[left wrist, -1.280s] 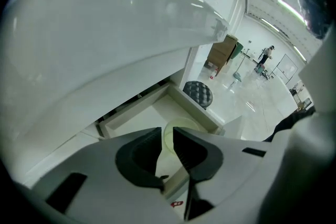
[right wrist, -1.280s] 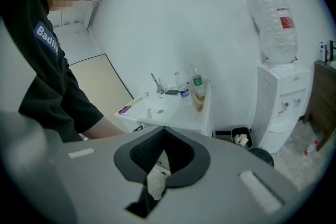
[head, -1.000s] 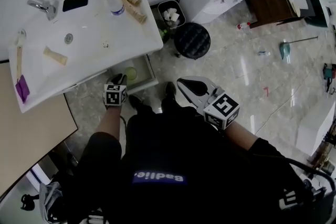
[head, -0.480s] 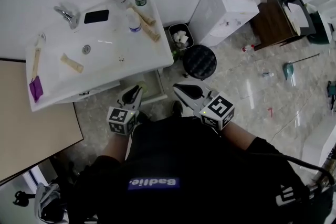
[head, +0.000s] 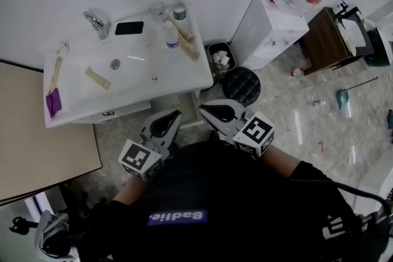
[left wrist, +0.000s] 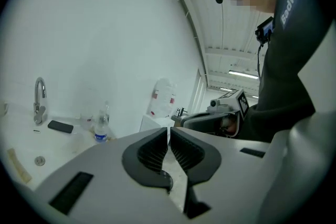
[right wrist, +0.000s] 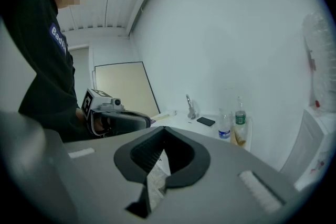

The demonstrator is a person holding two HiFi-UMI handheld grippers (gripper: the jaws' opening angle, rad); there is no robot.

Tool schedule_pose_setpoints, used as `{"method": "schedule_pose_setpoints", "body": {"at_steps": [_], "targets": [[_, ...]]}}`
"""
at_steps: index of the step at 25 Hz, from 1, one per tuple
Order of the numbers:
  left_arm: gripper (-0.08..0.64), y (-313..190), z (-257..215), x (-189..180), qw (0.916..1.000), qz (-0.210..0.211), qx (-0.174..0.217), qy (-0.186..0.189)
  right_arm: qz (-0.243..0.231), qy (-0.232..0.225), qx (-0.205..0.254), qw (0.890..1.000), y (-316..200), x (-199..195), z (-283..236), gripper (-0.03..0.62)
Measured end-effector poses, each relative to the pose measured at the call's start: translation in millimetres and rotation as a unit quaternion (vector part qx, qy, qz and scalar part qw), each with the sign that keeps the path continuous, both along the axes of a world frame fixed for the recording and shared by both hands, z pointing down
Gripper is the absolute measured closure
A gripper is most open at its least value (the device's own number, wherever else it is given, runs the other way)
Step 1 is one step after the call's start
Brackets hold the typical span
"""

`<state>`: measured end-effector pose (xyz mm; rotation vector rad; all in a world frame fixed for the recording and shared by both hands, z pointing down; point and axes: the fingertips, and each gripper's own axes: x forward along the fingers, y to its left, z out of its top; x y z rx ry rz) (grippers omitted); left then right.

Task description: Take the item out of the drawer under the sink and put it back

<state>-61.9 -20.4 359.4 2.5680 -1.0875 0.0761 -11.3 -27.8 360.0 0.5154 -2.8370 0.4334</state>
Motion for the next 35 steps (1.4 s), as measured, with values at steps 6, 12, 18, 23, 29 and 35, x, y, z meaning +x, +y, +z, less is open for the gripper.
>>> {"method": "schedule_pose_setpoints", "body": {"at_steps": [6, 12, 18, 23, 29, 35], "targets": [[0.552, 9.2, -36.5, 12.4, 0.9984, 0.041, 0.039, -0.003, -0.029, -0.015, 0.01, 0.999, 9.4, -15.6, -11.1, 0.591], [0.554, 10.9, -41.0, 4.3, 0.9984, 0.025, 0.047, 0.019, -0.032, -0.018, 0.008, 0.999, 9.4, -16.9, -11.1, 0.591], [0.554, 11.9, -31.7, 8.2, 0.9986, 0.028, 0.042, 0.018, -0.036, -0.032, 0.003, 0.999, 13.4, -18.4, -13.6, 0.592], [0.554, 10.9, -28.1, 9.1, 0.9987, 0.029, 0.038, 0.019, -0.037, -0.033, 0.005, 0.999, 15.0, -18.7, -14.4, 0.592], [0.554, 13.1, -26.6, 10.4, 0.9986, 0.031, 0.039, 0.019, -0.036, -0.034, 0.005, 0.999, 15.4, -18.3, -14.9, 0.592], [0.554, 18.2, -26.3, 7.0, 0.9986, 0.03, 0.041, 0.014, -0.037, -0.033, 0.009, 0.999, 19.1, -22.6, -15.5, 0.592]]}}
